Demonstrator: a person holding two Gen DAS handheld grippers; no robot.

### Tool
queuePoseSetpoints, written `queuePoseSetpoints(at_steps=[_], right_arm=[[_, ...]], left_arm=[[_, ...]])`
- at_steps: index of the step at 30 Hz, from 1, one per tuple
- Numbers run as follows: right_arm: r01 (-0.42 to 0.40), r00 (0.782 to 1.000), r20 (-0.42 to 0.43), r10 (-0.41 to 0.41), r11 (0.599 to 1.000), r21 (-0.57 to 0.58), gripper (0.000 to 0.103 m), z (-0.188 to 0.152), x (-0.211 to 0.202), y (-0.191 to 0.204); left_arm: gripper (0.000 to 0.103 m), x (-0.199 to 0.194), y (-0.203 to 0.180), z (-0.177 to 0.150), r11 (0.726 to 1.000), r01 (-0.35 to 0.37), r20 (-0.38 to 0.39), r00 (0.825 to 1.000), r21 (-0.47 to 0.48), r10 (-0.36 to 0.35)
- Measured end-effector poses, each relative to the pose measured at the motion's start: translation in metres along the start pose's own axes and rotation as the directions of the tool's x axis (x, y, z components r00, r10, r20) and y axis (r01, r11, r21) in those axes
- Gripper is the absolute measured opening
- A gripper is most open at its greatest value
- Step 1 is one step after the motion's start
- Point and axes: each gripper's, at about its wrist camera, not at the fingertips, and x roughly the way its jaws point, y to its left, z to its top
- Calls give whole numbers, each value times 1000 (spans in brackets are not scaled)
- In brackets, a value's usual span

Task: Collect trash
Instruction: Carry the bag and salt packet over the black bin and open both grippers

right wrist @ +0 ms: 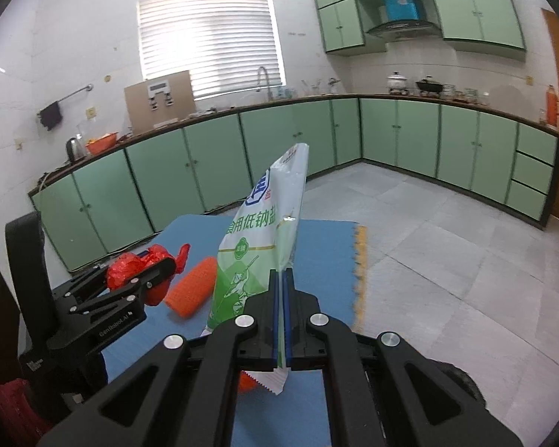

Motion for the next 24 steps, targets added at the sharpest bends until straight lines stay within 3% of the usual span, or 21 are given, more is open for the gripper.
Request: queuePoseSetpoints(at_steps=[8, 16, 24], right_arm=[[148, 989, -6, -148, 986, 78, 2, -29, -44, -56], [291, 957, -53, -286, 946, 140, 2, -62, -72, -108], [379, 925, -123, -360, 902, 208, 2, -101, -79, -160]], left_arm=[[40, 9, -72, -10, 986, 151, -20, 989, 68, -150], [40, 28, -144, -36, 944, 308, -86, 950, 114, -300], [40, 59, -203, -63, 904, 396, -145, 916, 164, -375]])
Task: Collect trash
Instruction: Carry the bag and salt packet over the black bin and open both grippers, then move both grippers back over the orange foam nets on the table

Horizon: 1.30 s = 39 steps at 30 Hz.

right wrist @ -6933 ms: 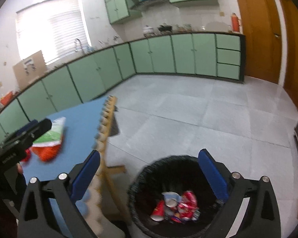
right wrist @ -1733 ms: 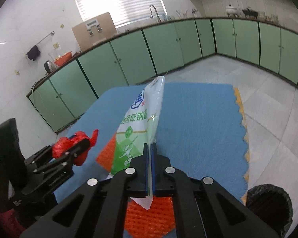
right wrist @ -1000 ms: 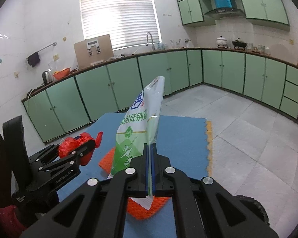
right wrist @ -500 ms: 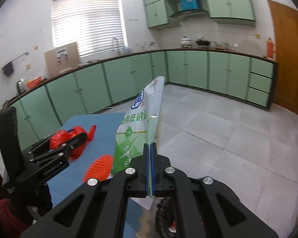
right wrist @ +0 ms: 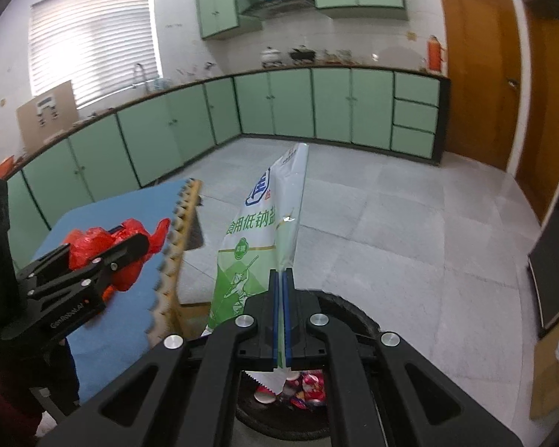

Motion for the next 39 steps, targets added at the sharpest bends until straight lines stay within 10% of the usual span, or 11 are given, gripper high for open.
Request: queuePoseSetpoints(at_steps=[21, 31, 39], right_arm=[[89, 978, -196, -67, 991, 102, 8, -61, 80, -70], [128, 971, -216, -100, 985, 120, 51, -65, 87, -82], [110, 990, -104, -99, 987, 114, 79, -45, 55, -63]], left_arm=[[55, 107, -24, -36, 999, 41, -230, 973, 7, -39], [72, 111, -11, -32, 995, 60, -254, 964, -77, -77], [77, 64, 10, -6, 997, -5, -137, 991, -74, -5]])
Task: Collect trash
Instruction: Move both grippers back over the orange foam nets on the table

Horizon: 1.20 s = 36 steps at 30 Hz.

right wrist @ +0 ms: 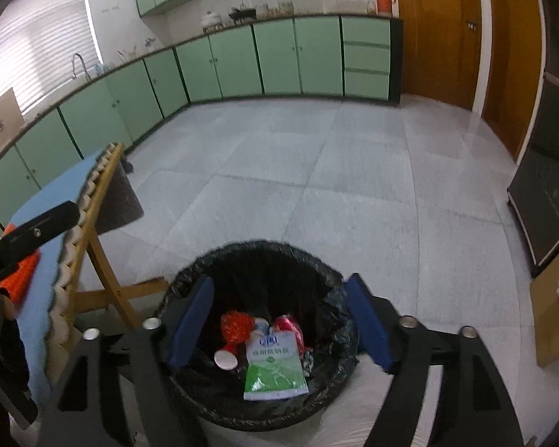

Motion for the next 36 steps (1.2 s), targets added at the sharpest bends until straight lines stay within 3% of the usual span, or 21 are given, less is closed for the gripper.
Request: queuePoseSetpoints(at_steps=[7, 14, 23, 28, 36], right_arm=[[-51, 988, 145, 56, 998, -35, 95, 12, -42, 46], [-109, 965, 225, 132, 988, -113, 97, 13, -58, 112], [-224, 946, 181, 267, 947, -230, 97, 2, -38, 215], [-286, 935, 137, 327, 925, -251, 97, -11, -20, 265], [-272, 944, 106, 312, 920, -283, 97, -27, 3, 319]], left_arm=[[82, -64, 28, 8, 995, -102, 127, 987, -6, 102], [83, -117, 71, 0, 973, -225, 185, 956, -42, 229], [84, -167, 153, -17, 907, -393, 180, 891, -151, 416], [84, -186, 188, -26, 869, -455, 159, 860, -195, 485], [84, -203, 220, -40, 838, -496, 128, 838, -226, 530]])
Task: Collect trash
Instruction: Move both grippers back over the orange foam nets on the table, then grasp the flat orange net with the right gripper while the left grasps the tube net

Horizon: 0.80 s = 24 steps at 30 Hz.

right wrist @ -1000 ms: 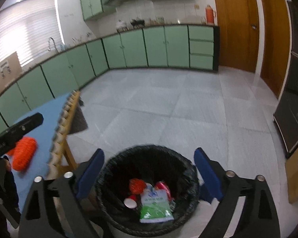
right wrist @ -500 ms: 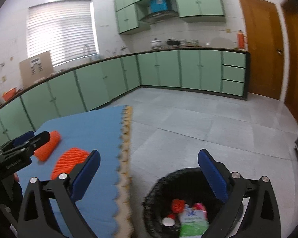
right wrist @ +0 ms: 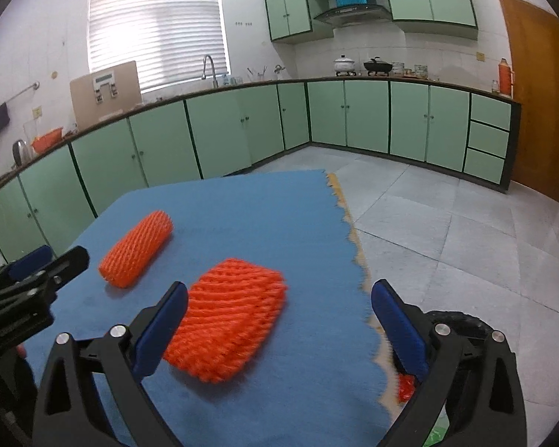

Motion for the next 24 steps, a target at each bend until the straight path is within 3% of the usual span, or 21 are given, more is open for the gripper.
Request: queuePoseSetpoints(at_steps=[6, 11, 17, 18, 23, 24], right_arm=[[38, 998, -55, -38, 999, 1, 93, -5, 27, 11], [28, 993, -115, -28, 1000, 0, 84, -10, 41, 11], [-49, 983, -176, 51, 999, 19, 64, -12, 52, 10], [-67, 981, -181, 69, 998, 22, 56, -12, 52, 11], [-89, 981, -171, 89, 996, 4, 39, -12, 47, 15], [-91, 982, -168, 91, 996, 10, 29, -11, 46, 14]], left_arm=[[84, 2, 14, -5, 1000, -14, -8, 1000, -19, 14], [84, 4, 18, -9, 1000, -21, -13, 1000, -18, 21], [84, 12, 23, -12, 999, -29, -33, 999, -26, 29], [84, 13, 23, -12, 999, -31, -35, 999, -25, 30], [84, 17, 24, -16, 999, -38, -47, 998, -25, 36], [84, 18, 24, -16, 999, -40, -51, 998, -26, 38]])
